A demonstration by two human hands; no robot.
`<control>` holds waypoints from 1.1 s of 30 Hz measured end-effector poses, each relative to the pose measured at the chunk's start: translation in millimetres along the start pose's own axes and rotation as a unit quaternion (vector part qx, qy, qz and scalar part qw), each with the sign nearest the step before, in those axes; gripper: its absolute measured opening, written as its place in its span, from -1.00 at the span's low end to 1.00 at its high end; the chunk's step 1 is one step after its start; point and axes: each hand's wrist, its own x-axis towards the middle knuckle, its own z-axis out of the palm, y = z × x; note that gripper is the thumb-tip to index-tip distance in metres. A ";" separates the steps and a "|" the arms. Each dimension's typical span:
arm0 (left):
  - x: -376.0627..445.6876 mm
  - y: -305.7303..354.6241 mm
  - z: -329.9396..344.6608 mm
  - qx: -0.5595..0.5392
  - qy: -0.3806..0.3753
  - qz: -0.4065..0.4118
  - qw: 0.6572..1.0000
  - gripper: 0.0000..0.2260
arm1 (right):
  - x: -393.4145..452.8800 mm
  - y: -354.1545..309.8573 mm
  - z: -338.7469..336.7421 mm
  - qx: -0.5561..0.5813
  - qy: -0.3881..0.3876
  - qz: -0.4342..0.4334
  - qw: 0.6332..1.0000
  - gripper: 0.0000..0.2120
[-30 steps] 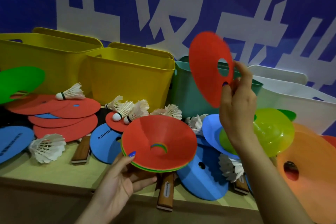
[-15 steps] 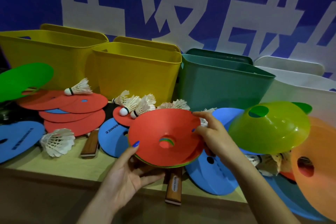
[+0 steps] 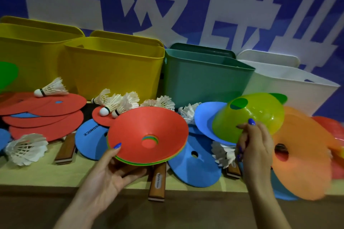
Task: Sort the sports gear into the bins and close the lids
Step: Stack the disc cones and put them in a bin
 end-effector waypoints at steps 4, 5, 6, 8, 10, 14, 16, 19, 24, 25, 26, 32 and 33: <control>-0.4 -1.5 2.8 0.004 0.005 0.005 1.000 -0.71 | -0.3 10.3 -24.8 0.065 0.143 -0.006 0.988 -0.87; -0.7 -1.6 3.7 0.005 0.007 0.007 1.000 -0.76 | 0.4 11.5 -28.9 0.073 0.157 0.000 0.985 -0.84; -1.3 -1.9 4.9 0.007 0.010 0.009 1.000 -0.81 | 1.3 12.8 -33.1 0.079 0.165 0.017 0.983 -0.74; -2.3 -2.5 6.1 0.007 0.013 0.012 1.000 -0.88 | 3.7 16.1 -40.4 0.086 0.155 0.072 0.982 -0.58; -2.2 -3.0 5.8 0.007 0.013 0.013 1.000 -0.88 | 7.4 23.7 -45.7 0.082 0.121 0.130 0.981 -0.60; -3.1 -1.6 4.9 0.011 -0.003 0.011 1.000 -0.83 | 10.8 26.0 -46.6 0.055 0.093 0.174 0.979 -0.73; -3.7 -1.1 4.8 0.013 -0.008 0.008 1.000 -0.77 | 12.1 20.6 -43.0 0.050 0.088 0.160 0.982 -0.81; -4.7 -0.8 5.6 0.008 -0.013 0.004 1.000 -0.76 | 16.0 18.8 -36.1 0.036 0.061 0.137 0.988 -0.90; -5.1 -1.8 5.9 -0.003 -0.009 0.003 1.000 -0.80 | 15.6 10.7 -24.4 0.011 0.007 0.060 0.998 -0.87; -4.9 -1.9 5.7 -0.005 -0.006 0.003 1.000 -0.81 | 13.9 7.5 -21.2 0.004 0.001 0.033 0.999 -0.86; -4.4 -1.9 5.7 -0.008 -0.003 0.002 1.000 -0.82 | 11.9 4.5 -17.4 -0.004 -0.002 0.004 1.000 -0.85; 0.2 -1.0 -1.0 0.008 -0.010 -0.012 1.000 -0.30 | -13.2 0.5 15.0 -0.121 -0.051 -0.213 0.968 -0.82; 1.8 -1.2 -2.7 0.005 -0.007 -0.013 1.000 -0.13 | -17.4 1.8 21.3 -0.155 -0.078 -0.250 0.953 -0.82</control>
